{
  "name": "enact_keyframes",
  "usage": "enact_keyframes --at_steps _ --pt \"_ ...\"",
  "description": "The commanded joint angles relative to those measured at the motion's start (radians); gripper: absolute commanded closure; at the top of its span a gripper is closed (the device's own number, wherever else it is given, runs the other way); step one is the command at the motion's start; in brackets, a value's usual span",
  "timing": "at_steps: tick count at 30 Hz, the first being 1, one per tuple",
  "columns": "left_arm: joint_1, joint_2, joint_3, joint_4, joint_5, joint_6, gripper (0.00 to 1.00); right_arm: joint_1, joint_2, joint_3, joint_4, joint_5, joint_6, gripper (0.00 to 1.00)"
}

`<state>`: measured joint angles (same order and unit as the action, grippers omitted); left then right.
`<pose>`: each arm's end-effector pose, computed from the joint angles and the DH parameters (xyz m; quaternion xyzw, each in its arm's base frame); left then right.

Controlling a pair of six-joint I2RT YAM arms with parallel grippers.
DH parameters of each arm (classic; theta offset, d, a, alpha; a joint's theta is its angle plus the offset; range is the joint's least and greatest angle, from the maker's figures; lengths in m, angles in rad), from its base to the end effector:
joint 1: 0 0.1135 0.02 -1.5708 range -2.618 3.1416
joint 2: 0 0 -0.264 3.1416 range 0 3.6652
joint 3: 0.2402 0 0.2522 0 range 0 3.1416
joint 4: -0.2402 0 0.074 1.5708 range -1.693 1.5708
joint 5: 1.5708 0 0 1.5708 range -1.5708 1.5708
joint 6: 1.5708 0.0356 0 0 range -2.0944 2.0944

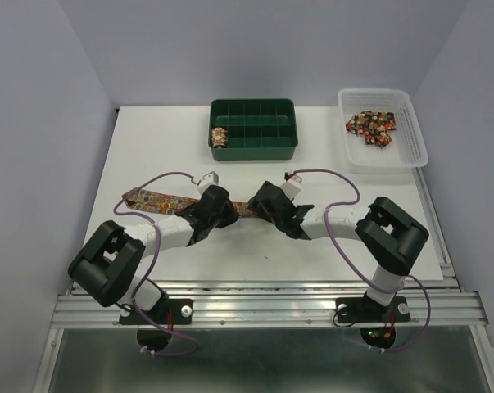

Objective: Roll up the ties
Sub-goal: Roll the tie

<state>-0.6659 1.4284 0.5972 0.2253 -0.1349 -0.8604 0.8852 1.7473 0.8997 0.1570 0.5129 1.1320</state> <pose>0.2245 -0.1703 0.1721 -0.1169 0.8766 -0.2768 0.3758 0.2379 0.2633 0.1626 0.2150 0.8552 0.2263 0.4138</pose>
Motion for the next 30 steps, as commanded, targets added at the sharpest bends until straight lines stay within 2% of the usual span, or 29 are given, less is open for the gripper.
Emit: enact_keyframes --at_steps 1,4,6,12,15,18,19,22,30 --pt "-0.011 -0.037 -0.005 0.100 0.003 -0.020 0.79 -0.011 -0.029 -0.021 -0.016 -0.007 0.133 0.32" --pt "-0.027 -0.033 0.004 0.129 -0.015 -0.020 0.78 -0.015 -0.042 -0.028 -0.023 -0.004 0.184 0.30" --pt "-0.038 -0.022 0.010 0.140 -0.019 -0.012 0.78 -0.018 -0.048 -0.028 -0.036 -0.008 0.224 0.25" --pt "-0.072 0.027 0.052 0.161 -0.045 0.015 0.76 -0.029 -0.037 -0.008 -0.086 -0.037 0.264 0.21" --pt "-0.086 0.036 0.041 0.215 -0.057 0.009 0.69 -0.031 -0.034 -0.004 -0.096 -0.051 0.270 0.17" --pt "-0.089 0.053 0.056 0.221 -0.071 0.018 0.66 -0.032 -0.038 -0.005 -0.097 -0.054 0.270 0.15" --pt "-0.090 0.061 0.065 0.229 -0.062 0.038 0.61 -0.035 -0.043 -0.015 -0.079 -0.059 0.259 0.14" --pt "-0.092 0.067 0.073 0.229 -0.069 0.064 0.56 -0.042 -0.052 -0.031 -0.050 -0.068 0.247 0.14" --pt "-0.129 0.128 0.108 0.249 -0.035 0.165 0.56 -0.051 -0.039 -0.033 -0.007 -0.128 0.227 0.14"
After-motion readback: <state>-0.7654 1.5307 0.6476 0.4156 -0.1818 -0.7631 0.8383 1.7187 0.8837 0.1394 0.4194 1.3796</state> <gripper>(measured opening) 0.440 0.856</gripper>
